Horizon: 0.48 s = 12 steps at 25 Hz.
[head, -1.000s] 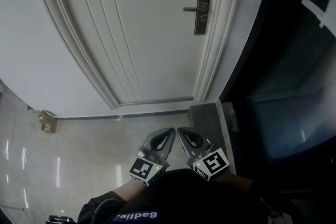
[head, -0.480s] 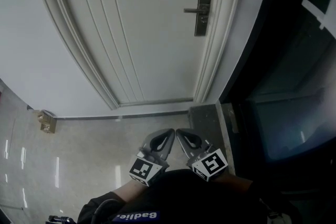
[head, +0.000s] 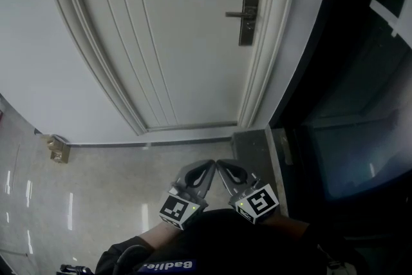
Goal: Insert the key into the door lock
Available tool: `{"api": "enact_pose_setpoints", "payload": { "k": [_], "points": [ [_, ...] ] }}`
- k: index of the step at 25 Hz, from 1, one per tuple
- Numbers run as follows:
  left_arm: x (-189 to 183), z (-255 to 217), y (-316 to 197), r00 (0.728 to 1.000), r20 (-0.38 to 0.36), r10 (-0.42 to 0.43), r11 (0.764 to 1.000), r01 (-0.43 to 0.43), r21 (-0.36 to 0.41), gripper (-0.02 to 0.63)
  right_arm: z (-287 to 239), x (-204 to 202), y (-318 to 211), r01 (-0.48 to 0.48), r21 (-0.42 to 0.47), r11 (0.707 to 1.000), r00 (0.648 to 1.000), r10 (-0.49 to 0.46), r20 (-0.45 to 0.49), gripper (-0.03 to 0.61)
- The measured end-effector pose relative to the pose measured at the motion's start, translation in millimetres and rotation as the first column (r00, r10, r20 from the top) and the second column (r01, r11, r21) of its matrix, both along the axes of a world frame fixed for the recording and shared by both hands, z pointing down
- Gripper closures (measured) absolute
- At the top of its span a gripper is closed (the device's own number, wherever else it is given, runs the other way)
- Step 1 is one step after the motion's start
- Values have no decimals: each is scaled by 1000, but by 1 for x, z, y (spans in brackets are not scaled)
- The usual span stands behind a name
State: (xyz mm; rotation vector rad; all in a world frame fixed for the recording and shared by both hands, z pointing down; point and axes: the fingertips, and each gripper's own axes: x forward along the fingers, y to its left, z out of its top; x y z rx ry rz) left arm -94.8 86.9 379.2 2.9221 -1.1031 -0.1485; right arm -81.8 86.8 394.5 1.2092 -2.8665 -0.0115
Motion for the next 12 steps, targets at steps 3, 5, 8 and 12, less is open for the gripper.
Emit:
{"api": "enact_pose_setpoints", "payload": {
  "k": [3,5,8,12],
  "points": [
    [1,0,0,1000,-2,0,1000,0,-2,598,1,2,1,-1,-1,1000,1000,1,1,577],
    [3,-3,2,1000,-2,3,1000,-3,-7,598,0,3,1,-3,0,1000,1000,3,2,577],
    [6,-8,4,1000,-7,8,1000,-9,-16,598,0,5,3,-7,-1,1000,1000,7,1,577],
    [4,-5,4,1000,-10,-1,1000,1,-8,598,0,6,5,-7,7,1000,1000,7,2,577]
  ]
}}
